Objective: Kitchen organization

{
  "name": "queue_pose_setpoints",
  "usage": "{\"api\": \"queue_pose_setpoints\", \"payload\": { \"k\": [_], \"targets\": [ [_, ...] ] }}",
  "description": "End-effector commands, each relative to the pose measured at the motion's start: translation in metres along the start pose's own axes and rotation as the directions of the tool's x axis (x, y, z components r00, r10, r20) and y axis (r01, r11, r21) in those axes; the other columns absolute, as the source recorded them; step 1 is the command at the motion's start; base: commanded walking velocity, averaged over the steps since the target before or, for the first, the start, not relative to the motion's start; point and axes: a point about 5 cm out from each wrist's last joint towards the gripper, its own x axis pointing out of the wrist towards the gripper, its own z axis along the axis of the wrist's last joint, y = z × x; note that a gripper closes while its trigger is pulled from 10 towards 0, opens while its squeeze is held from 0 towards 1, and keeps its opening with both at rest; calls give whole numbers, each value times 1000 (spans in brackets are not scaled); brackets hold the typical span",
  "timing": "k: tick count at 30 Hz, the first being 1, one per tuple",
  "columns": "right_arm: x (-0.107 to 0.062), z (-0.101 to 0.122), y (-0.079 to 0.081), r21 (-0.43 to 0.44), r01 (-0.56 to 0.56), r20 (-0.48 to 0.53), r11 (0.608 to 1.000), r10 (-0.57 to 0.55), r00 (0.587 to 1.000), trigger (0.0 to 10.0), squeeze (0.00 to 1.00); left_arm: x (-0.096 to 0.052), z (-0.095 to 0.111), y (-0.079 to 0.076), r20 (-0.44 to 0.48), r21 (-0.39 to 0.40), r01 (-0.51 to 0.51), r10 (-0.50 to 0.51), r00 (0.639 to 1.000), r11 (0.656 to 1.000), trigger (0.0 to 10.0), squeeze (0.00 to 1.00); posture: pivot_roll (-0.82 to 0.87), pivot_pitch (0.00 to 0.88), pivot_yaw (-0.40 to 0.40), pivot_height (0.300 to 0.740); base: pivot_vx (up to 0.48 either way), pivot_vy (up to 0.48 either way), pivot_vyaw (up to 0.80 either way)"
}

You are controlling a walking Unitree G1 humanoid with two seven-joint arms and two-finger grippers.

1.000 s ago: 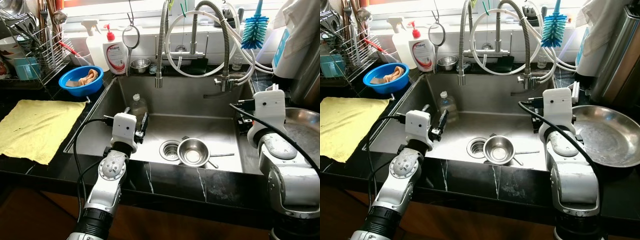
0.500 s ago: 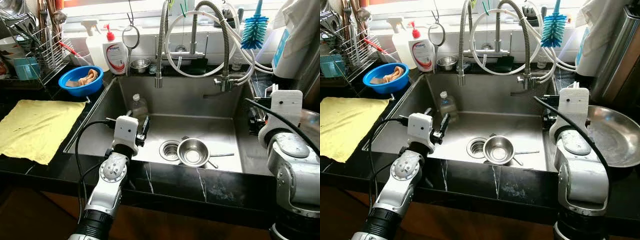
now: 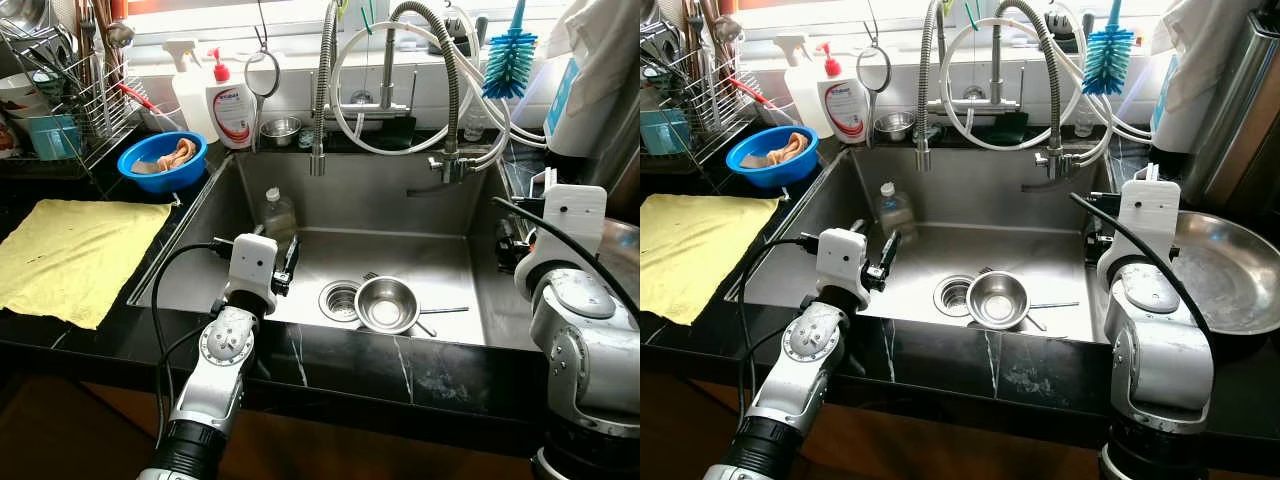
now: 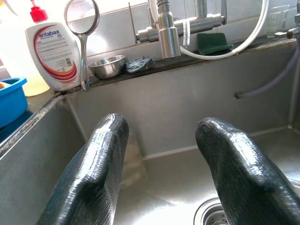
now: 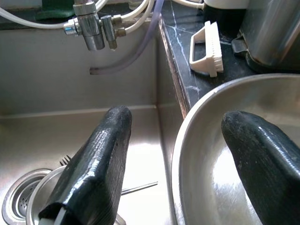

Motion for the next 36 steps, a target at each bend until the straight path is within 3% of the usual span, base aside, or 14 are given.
{"api": "queue_pose_setpoints", "payload": {
  "k": [1, 18, 19, 20, 21, 28, 29, 30, 31, 32, 33, 34, 36],
  "targets": [
    [0, -1, 2, 7, -7, -12, 1000, 7, 1000, 10000, 0, -2, -7, 1, -38, 11, 2, -1, 999, 1000, 10000, 0, -278, 0, 78, 740, 0, 0, 0],
    [1, -14, 4, 32, 6, -55, 999, -4, 998, 10000, 0, -1, -8, -1, -47, 6, 16, -16, 999, 1000, 10000, 0, -281, 0, 82, 740, 0, 0, 0],
    [1, -14, 5, 32, 5, -54, 999, -3, 999, 7569, 0, -1, -8, 0, -46, 6, 17, -17, 999, 1000, 10000, 0, -281, 0, 82, 740, 0, 0, 0],
    [1, -13, 5, 35, 6, -51, 999, -4, 999, 1529, 0, -1, -8, -1, -46, 6, 18, -18, 999, 1000, 10000, 0, -281, 0, 82, 740, 0, 0, 0],
    [1, -13, 5, 37, 7, -50, 999, -5, 999, 0, 0, -1, -8, -1, -45, 5, 19, -18, 999, 1000, 10000, 0, -281, 0, 82, 740, 0, 0, 0],
    [1, -11, 2, 55, 25, -42, 998, -23, 999, 0, 0, 1, -6, -1, -40, 6, 25, -25, 999, 1000, 10000, 0, -280, 0, 86, 740, 0, 0, 0],
    [1, -10, 1, 59, 31, -38, 998, -29, 999, 784, 0, 2, -5, -1, -36, 7, 28, -28, 999, 1000, 10000, 0, -280, 0, 86, 740, 0, 0, 0],
    [1, -10, 1, 60, 33, -36, 998, -31, 999, 2549, 0, 3, -4, -1, -34, 7, 29, -29, 999, 1000, 10000, 0, -280, 0, 87, 740, 0, 0, 0],
    [1, -9, 1, 61, 33, -33, 998, -31, 999, 3451, 0, 4, -4, -1, -33, 8, 29, -29, 999, 1000, 10000, 0, -280, 0, 89, 740, 0, 0, 0],
    [1, -9, 1, 61, 33, -32, 998, -31, 999, 3451, 0, 4, -4, -1, -32, 8, 29, -29, 999, 1000, 10000, 0, -282, 0, 90, 740, 0, 0, 0],
    [1, -9, 1, 62, 34, -32, 997, -32, 999, 9294, 0, 4, -4, 0, -32, 9, 30, -30, 999, 1000, 10000, 0, -281, 0, 90, 740, 0, 0, 0],
    [1, -9, 1, 63, 35, -31, 997, -33, 999, 10000, 0, 4, -4, 0, -31, 9, 31, -31, 999, 999, 10000, 0, -282, 0, 92, 740, 0, 0, 0],
    [1, -9, 1, 64, 37, -31, 997, -35, 999, 10000, 0, 4, -4, 0, -30, 10, 34, -34, 999, 999, 10000, 0, -279, 0, 92, 740, 0, 0, 0]
  ]
}}
